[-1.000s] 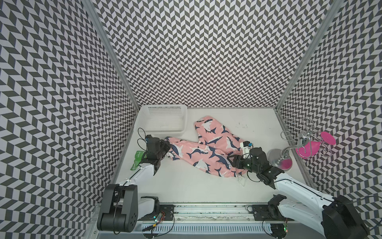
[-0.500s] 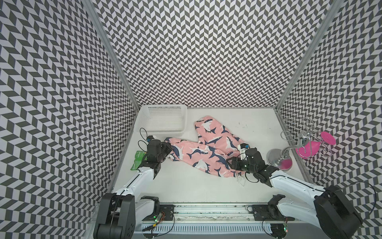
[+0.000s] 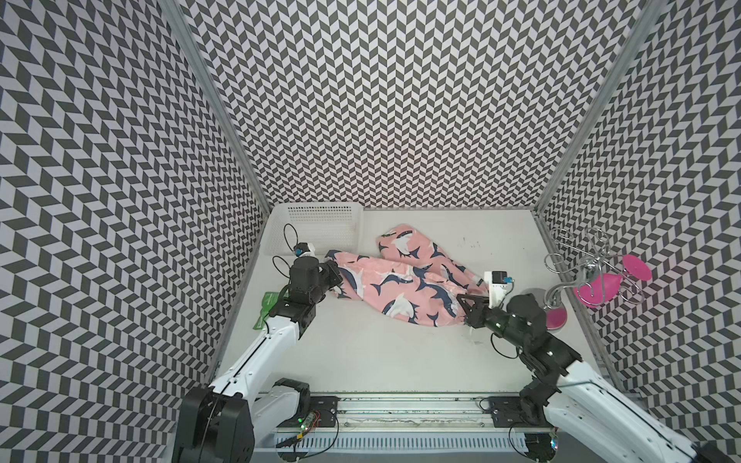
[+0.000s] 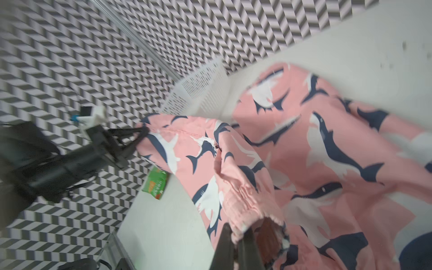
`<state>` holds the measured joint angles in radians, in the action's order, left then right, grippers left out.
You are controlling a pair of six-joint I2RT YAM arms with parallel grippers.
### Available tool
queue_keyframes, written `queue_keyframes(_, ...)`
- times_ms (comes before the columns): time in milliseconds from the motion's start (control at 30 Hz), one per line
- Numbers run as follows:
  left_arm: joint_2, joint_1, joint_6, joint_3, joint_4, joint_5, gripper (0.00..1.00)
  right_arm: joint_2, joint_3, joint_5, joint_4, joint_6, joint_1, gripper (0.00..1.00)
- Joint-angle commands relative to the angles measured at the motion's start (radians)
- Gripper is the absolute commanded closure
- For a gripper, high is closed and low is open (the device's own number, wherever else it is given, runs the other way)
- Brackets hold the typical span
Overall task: Roll up the shorts
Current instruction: Fold the shorts at the center of the board.
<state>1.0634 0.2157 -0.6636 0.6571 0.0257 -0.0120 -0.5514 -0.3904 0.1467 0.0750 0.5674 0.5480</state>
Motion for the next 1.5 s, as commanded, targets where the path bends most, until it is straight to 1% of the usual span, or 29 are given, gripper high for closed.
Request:
queue_keyframes(0, -0.019, -0.001, 0.099, 0.058, 0.039, 0.022, 1.0, 0.183, 0.017, 0.06, 0.079, -0.041, 0.007, 1.0)
queue_keyframes(100, 0.003, -0.001, 0.113, 0.085, 0.022, 0.013, 1.0, 0.318, 0.082, 0.142, 0.124, -0.004, 0.009, 1.0)
queue_keyframes(200, 0.032, 0.001, 0.121, 0.103, -0.004, -0.028, 1.0, 0.407, 0.136, 0.228, 0.165, 0.024, 0.011, 1.0)
queue_keyframes(300, 0.062, 0.003, 0.14, 0.128, -0.028, -0.079, 1.0, 0.494, 0.151, 0.276, 0.191, 0.022, 0.011, 1.0)
queue_keyframes(333, 0.071, 0.006, 0.148, 0.137, -0.031, -0.086, 1.0, 0.506, 0.16, 0.295, 0.175, 0.028, 0.01, 1.0)
queue_keyframes(433, 0.096, 0.021, 0.171, 0.159, -0.056, -0.104, 1.0, 0.5, 0.16, 0.292, 0.191, 0.035, 0.011, 1.0)
queue_keyframes(533, 0.146, 0.053, 0.2, 0.217, -0.076, -0.123, 1.0, 0.482, 0.156, 0.225, 0.222, 0.042, 0.011, 1.0)
queue_keyframes(633, 0.238, 0.102, 0.237, 0.34, -0.058, -0.129, 1.0, 0.515, 0.143, 0.033, 0.272, 0.131, 0.011, 1.0)
queue_keyframes(700, 0.329, 0.14, 0.264, 0.433, -0.032, -0.131, 1.0, 0.547, 0.127, -0.098, 0.321, 0.197, 0.012, 1.0)
queue_keyframes(800, 0.46, 0.188, 0.307, 0.563, -0.008, -0.12, 1.0, 0.541, 0.104, -0.244, 0.381, 0.27, 0.011, 1.0)
queue_keyframes(900, 0.578, 0.23, 0.342, 0.674, 0.006, -0.094, 1.0, 0.538, 0.093, -0.358, 0.426, 0.338, 0.011, 1.0)
queue_keyframes(1067, 0.786, 0.274, 0.382, 0.878, 0.056, -0.067, 1.0, 0.507, 0.078, -0.461, 0.484, 0.412, 0.011, 1.0)
queue_keyframes(1167, 0.904, 0.289, 0.407, 0.994, 0.085, -0.049, 1.0, 0.479, 0.072, -0.516, 0.511, 0.45, 0.011, 1.0)
queue_keyframes(1267, 1.027, 0.296, 0.43, 1.133, 0.153, -0.04, 1.0, 0.44, 0.068, -0.552, 0.521, 0.467, 0.012, 1.0)
queue_keyframes(1367, 1.123, 0.296, 0.438, 1.229, 0.195, -0.025, 1.0, 0.398, 0.077, -0.588, 0.517, 0.472, 0.012, 1.0)
queue_keyframes(1467, 1.19, 0.297, 0.449, 1.292, 0.22, -0.018, 1.0, 0.357, 0.095, -0.613, 0.505, 0.48, 0.011, 1.0)
